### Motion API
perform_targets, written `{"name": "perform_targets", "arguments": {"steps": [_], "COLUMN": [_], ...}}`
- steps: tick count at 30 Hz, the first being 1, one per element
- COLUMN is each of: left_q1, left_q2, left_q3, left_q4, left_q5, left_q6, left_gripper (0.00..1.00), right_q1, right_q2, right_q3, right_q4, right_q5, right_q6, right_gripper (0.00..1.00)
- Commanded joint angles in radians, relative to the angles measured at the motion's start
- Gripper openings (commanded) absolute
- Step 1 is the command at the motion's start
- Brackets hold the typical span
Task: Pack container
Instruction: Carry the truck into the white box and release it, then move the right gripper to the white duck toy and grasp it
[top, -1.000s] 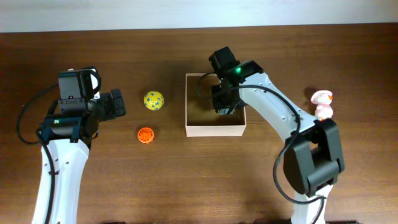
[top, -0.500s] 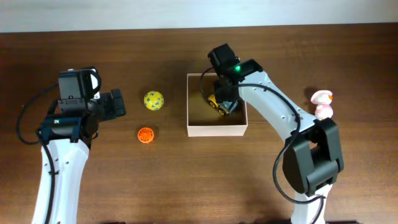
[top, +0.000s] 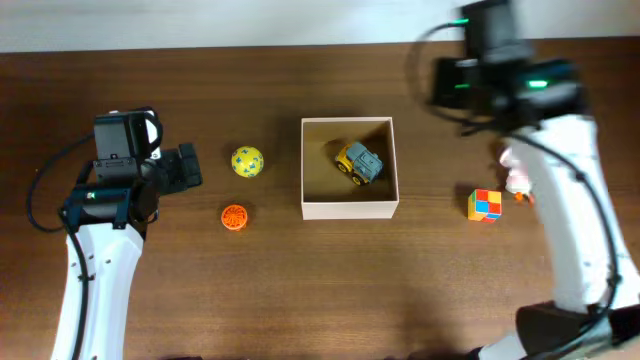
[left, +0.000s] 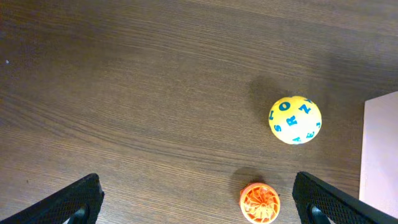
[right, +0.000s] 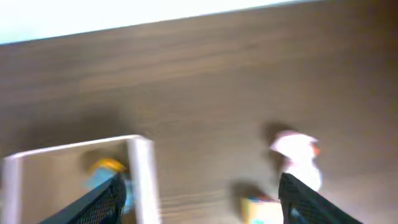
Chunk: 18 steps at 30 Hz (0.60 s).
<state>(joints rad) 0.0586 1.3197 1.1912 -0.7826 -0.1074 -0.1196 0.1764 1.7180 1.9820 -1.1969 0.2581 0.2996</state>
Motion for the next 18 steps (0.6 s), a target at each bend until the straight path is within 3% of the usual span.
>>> {"name": "perform_targets", "arguments": {"steps": [1,9,18], "left_q1": [0.003,0.003,0.003], "left_q2": [0.005,0.005,0.005], "left_q3": [0.024,0.024,0.024], "left_q4": [0.000,0.000,0.000], "left_q5": [0.010,0.010,0.010], "left_q6": [0.016,0.016,0.016], "left_gripper": [0.99,0.99,0.99], "right_q1": [-0.138,-0.400,-0.526], "right_q2": [0.064,0.194,0.327], "right_q3": [-0.047,-0.262,-0.387], "right_q4": [-0.034,0.048,0.165], "right_q5": [0.023,-0.110,-0.181], "right_q6": [-0.030,-0.126,-0.165], "right_gripper": [0.73,0.82,0.88]}}
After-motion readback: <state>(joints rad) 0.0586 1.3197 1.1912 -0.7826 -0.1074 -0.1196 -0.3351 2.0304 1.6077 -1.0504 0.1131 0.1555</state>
